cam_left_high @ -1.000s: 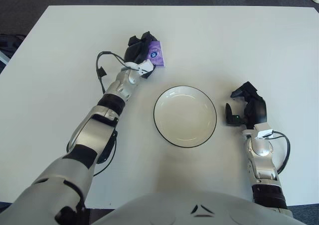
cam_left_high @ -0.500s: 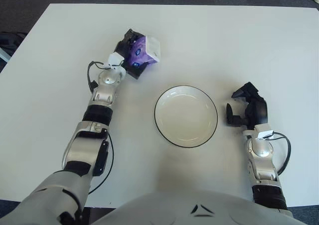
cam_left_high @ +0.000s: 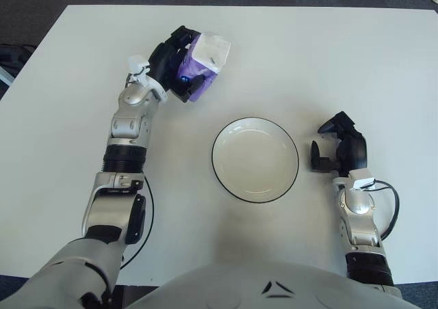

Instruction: Put the tissue paper into the plate.

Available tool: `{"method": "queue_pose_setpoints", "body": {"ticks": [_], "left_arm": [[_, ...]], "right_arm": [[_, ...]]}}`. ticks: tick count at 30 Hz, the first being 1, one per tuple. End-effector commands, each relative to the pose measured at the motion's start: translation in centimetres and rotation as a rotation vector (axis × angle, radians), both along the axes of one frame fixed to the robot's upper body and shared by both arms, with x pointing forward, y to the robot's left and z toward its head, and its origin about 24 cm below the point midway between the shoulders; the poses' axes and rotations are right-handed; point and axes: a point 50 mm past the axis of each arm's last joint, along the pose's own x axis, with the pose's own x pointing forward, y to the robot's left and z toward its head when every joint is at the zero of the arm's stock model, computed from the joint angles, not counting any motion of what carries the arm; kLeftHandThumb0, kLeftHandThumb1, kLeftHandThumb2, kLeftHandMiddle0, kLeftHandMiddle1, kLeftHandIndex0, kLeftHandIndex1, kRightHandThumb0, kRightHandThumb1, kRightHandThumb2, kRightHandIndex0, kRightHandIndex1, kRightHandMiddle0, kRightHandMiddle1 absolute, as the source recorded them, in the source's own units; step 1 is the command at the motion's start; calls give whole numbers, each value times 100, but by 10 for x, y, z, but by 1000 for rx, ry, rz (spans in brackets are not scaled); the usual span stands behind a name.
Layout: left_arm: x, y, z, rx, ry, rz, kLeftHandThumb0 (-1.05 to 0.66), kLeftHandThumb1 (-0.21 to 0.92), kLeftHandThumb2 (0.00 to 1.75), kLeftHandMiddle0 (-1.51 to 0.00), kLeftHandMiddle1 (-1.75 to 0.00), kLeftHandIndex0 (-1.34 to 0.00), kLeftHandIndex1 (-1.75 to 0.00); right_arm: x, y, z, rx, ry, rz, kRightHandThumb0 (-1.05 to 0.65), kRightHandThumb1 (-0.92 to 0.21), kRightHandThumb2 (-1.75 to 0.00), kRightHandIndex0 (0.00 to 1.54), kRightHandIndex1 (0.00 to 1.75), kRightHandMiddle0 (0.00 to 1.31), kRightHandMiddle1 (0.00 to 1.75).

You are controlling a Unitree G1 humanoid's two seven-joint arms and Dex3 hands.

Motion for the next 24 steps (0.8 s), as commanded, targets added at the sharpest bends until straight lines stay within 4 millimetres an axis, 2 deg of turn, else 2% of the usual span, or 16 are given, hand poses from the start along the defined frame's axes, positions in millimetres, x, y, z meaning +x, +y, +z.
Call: {"method": "queue_pose_setpoints", "body": {"ticks": [1, 9, 15, 24], "left_arm": [[-6, -3, 22, 7, -62, -68, 0, -10, 175, -97, -162, -69, -175], [-20, -22, 43, 65, -173, -153, 0, -10, 175, -96, -163, -69, -175], [-31, -35, 47, 100, -229, -222, 0, -9, 175, -95, -164, -69, -175], [-34, -59, 44, 167, -322, -339, 0, -9, 175, -94, -166, -69, -175]], "right_arm": [[-5, 0, -17, 17, 91, -12, -1, 4, -173, 89, 175, 63, 175], [-3, 1, -17, 25, 81, -4, -1, 5, -174, 90, 175, 64, 175], [-3, 1, -17, 30, 78, -1, -1, 4, -174, 90, 174, 64, 175], [-3, 2, -17, 25, 80, -1, -1, 3, -172, 89, 174, 62, 175]]}}
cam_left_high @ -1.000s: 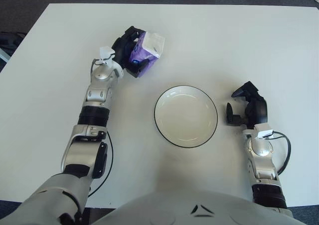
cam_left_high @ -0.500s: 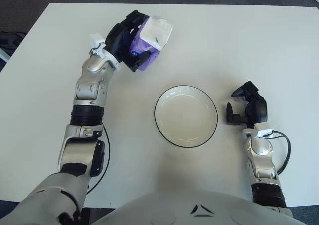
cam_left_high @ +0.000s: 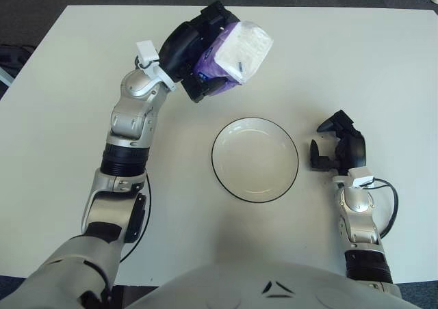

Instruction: Put the tissue paper into the plate.

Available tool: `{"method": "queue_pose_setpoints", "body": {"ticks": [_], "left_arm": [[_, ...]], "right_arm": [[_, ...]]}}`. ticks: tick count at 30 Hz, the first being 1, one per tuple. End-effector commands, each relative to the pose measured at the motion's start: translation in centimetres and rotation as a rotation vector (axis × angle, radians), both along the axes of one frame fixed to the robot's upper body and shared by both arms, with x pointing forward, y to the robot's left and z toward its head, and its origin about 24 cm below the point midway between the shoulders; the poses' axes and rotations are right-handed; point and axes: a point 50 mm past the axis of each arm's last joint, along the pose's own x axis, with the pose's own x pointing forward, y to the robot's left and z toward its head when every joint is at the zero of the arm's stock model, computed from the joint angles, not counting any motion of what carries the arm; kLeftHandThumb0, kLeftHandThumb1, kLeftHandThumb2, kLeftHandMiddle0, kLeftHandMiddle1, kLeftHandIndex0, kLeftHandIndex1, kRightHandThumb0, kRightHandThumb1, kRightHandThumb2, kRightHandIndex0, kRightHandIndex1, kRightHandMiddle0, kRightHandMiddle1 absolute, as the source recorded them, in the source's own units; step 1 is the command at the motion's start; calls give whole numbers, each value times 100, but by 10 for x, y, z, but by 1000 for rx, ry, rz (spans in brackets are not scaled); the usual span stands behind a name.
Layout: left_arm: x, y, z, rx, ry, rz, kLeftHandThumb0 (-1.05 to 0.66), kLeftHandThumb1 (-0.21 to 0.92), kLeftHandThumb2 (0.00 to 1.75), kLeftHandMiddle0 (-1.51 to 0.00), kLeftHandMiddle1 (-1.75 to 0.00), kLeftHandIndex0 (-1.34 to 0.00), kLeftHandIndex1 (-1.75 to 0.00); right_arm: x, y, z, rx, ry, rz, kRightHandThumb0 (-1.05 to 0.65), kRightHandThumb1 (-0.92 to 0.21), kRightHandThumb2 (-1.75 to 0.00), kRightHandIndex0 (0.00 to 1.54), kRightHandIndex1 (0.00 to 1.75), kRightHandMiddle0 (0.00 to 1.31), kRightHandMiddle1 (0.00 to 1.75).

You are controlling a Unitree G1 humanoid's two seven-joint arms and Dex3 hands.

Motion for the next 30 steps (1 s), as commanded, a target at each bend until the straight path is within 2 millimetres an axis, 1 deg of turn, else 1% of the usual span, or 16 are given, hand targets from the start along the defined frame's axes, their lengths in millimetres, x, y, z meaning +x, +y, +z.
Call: {"method": "queue_pose_setpoints", "body": {"ticks": [1, 3, 6, 12, 16, 21, 30], "left_arm": [[-2, -11, 0, 35, -55, -48, 0, -9, 175, -93, -167, -69, -175], [-3, -14, 0, 50, -74, -64, 0, -9, 175, -93, -167, -69, -175], [-12, -23, -7, 78, -60, -116, 0, -8, 175, -92, -168, -69, -175], [-28, -29, -17, 122, -44, -156, 0, -8, 175, -92, -169, -68, -175], [-32, -33, -17, 203, -83, -161, 0, -8, 175, -91, -170, -68, -175], [-34, -40, -20, 284, -61, -204, 0, -8, 175, -91, -170, -68, -175], [-39, -47, -35, 362, -29, -243, 0, -7, 175, -91, -171, -68, -175]], "right_arm": [[-5, 0, -18, 18, 95, -9, -1, 2, -171, 88, 174, 62, 175], [-5, 0, -18, 19, 95, -8, -1, 2, -171, 88, 174, 62, 175], [-5, 1, -18, 22, 91, -8, -1, 2, -170, 88, 173, 62, 175], [-5, 2, -18, 21, 87, -8, -1, 0, -169, 87, 173, 61, 175], [-6, 3, -17, 19, 86, -7, -1, 0, -169, 87, 173, 61, 175], [-7, 3, -17, 17, 82, -13, -1, 1, -169, 88, 172, 61, 175], [-9, 3, -18, 15, 94, -29, -1, 1, -170, 88, 173, 61, 175]]}}
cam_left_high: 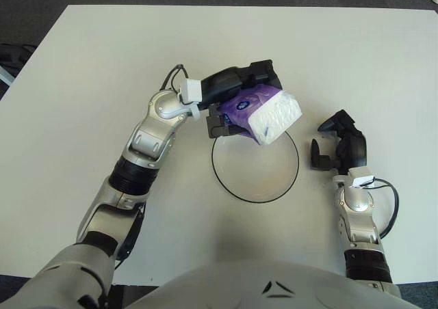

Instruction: Put the tissue paper into the plate.

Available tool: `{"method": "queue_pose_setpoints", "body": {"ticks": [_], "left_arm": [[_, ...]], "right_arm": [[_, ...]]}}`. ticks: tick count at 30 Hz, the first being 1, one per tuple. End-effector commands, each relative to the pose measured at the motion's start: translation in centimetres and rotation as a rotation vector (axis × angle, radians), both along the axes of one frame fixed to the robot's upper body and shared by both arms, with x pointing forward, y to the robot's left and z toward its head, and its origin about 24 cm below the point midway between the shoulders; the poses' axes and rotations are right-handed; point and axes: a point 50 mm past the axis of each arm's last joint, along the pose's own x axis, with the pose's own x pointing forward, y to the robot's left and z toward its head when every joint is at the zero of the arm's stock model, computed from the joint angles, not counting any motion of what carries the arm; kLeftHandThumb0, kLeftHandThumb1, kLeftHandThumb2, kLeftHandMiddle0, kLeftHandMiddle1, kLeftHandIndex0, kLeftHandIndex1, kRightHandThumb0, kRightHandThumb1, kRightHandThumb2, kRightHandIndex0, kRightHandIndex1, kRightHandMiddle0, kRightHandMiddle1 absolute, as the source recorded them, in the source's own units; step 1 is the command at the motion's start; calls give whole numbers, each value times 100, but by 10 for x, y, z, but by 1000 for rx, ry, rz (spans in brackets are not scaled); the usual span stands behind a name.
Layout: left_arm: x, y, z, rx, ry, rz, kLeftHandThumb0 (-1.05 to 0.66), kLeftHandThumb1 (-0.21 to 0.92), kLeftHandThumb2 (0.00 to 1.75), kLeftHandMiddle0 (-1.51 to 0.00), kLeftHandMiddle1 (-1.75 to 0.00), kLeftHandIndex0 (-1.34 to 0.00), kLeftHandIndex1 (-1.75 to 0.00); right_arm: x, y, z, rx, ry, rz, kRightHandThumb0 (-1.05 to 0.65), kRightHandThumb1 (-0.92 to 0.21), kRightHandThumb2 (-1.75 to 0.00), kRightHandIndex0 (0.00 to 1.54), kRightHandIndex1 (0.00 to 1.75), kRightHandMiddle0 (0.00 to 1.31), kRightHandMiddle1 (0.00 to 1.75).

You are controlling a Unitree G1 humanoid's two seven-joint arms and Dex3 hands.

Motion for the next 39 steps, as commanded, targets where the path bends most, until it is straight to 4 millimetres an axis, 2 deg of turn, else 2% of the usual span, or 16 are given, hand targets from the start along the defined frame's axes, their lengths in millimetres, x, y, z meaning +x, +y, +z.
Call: {"method": "queue_pose_setpoints", "body": {"ticks": [1, 9, 21, 25, 31, 32, 33, 34, 37, 38, 39], "left_arm": [[-5, -2, -8, 37, -7, -24, 0, -7, 175, -91, -171, -68, -175], [-8, -2, -20, 97, -40, -44, 0, -7, 175, -91, -170, -68, -175], [-8, -1, -27, 231, -141, -124, 0, -8, 175, -93, -168, -68, -175], [-8, 3, -27, 268, -173, -149, 0, -9, 172, -90, -173, -77, -160], [-9, 10, -24, 284, -208, -164, -1, 12, 145, -66, -174, -74, -149], [-9, 12, -22, 285, -221, -173, -10, 18, 140, -58, -175, -70, -155], [-9, 13, -21, 285, -229, -180, -28, 17, 133, -37, -175, -45, -159], [-9, 14, -20, 283, -236, -188, -40, 16, 129, -24, -175, -29, -162], [-9, 15, -20, 276, -243, -202, -55, 13, 125, -8, -175, -9, -155], [-9, 15, -19, 272, -248, -216, -56, 13, 124, -6, -167, -7, -149], [-10, 15, -19, 270, -253, -227, -60, 15, 120, -4, -139, -5, -128]], "right_arm": [[-8, 2, -17, 13, 95, -12, -1, 1, -170, 88, 172, 61, 175], [-9, 2, -18, 17, 99, -10, -1, 0, -168, 88, 171, 60, 175], [-10, 2, -17, 15, 85, -6, -1, -1, -167, 87, 172, 59, 175], [-11, 2, -17, 17, 84, -2, -1, -1, -168, 87, 173, 60, 175], [-11, 1, -17, 24, 84, 0, -1, -1, -167, 86, 173, 60, 175], [-11, 2, -17, 25, 82, 0, -1, -2, -167, 86, 172, 59, 175], [-11, 2, -17, 26, 81, 0, -1, -2, -166, 85, 173, 59, 175], [-11, 2, -17, 27, 81, 0, -1, -2, -166, 85, 173, 59, 175], [-10, 2, -17, 28, 80, 0, -1, -2, -167, 85, 174, 59, 175], [-10, 2, -16, 31, 79, -1, -1, -2, -167, 85, 174, 59, 175], [-10, 2, -16, 32, 79, -2, -1, 0, -169, 86, 174, 60, 175]]}}
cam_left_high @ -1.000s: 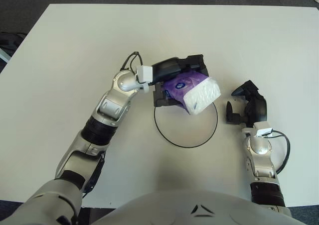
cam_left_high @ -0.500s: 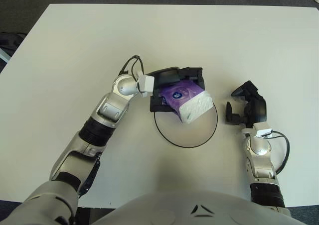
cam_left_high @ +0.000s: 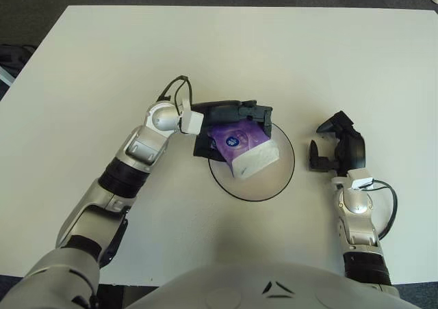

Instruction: Put the tissue paper into the plate.

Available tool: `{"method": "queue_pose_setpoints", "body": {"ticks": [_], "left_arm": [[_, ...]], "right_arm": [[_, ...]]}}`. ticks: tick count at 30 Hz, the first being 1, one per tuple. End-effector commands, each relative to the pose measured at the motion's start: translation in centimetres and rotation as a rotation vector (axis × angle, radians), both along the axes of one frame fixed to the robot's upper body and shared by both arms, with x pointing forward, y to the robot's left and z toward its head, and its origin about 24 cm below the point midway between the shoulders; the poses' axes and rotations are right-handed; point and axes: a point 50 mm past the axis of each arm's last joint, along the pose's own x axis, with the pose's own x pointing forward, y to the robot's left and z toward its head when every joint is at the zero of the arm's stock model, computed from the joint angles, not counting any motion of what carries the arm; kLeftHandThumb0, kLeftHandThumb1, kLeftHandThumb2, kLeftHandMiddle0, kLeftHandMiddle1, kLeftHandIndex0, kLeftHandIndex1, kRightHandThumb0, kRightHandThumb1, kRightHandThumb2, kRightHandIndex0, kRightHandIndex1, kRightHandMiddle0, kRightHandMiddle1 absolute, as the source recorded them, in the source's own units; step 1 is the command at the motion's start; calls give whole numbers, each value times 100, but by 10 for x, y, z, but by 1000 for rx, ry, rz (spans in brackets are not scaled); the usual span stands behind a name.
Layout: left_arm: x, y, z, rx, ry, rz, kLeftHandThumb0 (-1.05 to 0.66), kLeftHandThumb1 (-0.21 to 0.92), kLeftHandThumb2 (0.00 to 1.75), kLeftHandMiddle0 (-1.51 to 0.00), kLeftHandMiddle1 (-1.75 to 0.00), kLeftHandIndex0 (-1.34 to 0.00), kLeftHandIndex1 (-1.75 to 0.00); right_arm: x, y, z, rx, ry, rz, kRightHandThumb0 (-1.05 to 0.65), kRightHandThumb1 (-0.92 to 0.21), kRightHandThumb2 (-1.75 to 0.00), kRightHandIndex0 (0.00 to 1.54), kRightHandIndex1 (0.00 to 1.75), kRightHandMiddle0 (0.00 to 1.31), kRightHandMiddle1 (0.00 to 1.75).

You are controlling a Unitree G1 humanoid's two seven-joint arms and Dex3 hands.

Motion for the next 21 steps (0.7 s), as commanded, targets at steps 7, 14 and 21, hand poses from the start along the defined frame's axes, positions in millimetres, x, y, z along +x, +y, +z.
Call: {"method": "queue_pose_setpoints", "body": {"ticks": [7, 14, 21], "left_arm": [[3, 4, 4, -10, -30, -109, -73, 32, 106, 0, -14, 0, -23], [3, 5, 4, -41, -77, -158, -80, 40, 98, 0, -1, 0, -1], [6, 8, 2, -49, -101, -175, -85, 46, 90, 0, 0, 0, 0]], "right_arm": [[-7, 0, -16, 34, 81, -16, -1, 5, -174, 90, 175, 64, 175], [-7, 0, -16, 33, 88, -19, -1, 5, -175, 91, 175, 65, 174], [-7, -1, -16, 28, 98, -25, -1, 5, -175, 92, 175, 63, 174]]}}
